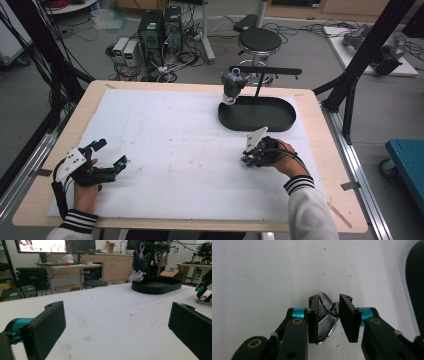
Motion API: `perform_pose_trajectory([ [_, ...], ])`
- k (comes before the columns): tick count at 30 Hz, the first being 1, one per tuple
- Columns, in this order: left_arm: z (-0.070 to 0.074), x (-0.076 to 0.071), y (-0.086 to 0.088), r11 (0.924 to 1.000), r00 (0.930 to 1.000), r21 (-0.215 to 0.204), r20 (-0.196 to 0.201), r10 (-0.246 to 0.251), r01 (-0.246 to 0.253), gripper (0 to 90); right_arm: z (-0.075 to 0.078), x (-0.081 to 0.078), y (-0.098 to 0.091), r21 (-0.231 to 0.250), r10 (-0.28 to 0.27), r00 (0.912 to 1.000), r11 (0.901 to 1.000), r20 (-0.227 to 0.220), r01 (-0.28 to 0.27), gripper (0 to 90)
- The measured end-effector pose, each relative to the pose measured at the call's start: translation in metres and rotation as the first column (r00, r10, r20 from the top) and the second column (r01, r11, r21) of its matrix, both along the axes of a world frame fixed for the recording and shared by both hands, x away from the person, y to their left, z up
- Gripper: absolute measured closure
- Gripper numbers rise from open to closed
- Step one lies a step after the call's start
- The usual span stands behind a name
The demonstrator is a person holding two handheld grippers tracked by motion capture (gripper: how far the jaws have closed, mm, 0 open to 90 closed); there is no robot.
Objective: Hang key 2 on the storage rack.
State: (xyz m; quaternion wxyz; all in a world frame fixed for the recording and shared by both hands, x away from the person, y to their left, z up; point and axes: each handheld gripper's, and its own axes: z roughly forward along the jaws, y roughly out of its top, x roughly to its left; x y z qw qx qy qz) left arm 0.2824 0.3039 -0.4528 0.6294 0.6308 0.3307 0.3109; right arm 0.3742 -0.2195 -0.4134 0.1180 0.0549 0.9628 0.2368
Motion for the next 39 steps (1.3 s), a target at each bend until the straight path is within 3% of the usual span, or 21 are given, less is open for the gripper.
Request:
perform_pose_trajectory([
  [12,0.0,0.0001,-0.0001,1.0,1.0,-0.003,-0.001,0.001,-0.001,1.7,0.0005,0.0031,-0.0008,0.013,-0.017,0.9998,0.9998,-0.01,0.017,81.1],
  [27,0.0,0.0,0.0,1.0,1.0,-0.001,0.0,0.001,-0.001,1.7,0.0026,0.0047,-0.0038,0.017,-0.045,0.999,0.9988,-0.005,0.045,87.5],
  [34,0.0,0.0,0.0,1.0,1.0,-0.001,-0.001,0.001,-0.001,1.8,0.0037,0.0055,-0.0041,0.023,-0.068,0.9972,0.9974,-0.03,0.069,88.2],
  [39,0.0,0.0,0.0001,1.0,1.0,-0.001,-0.001,0.0,0.0,1.8,0.0056,0.0071,-0.0064,0.053,-0.105,0.9934,0.9928,-0.047,0.107,88.3],
])
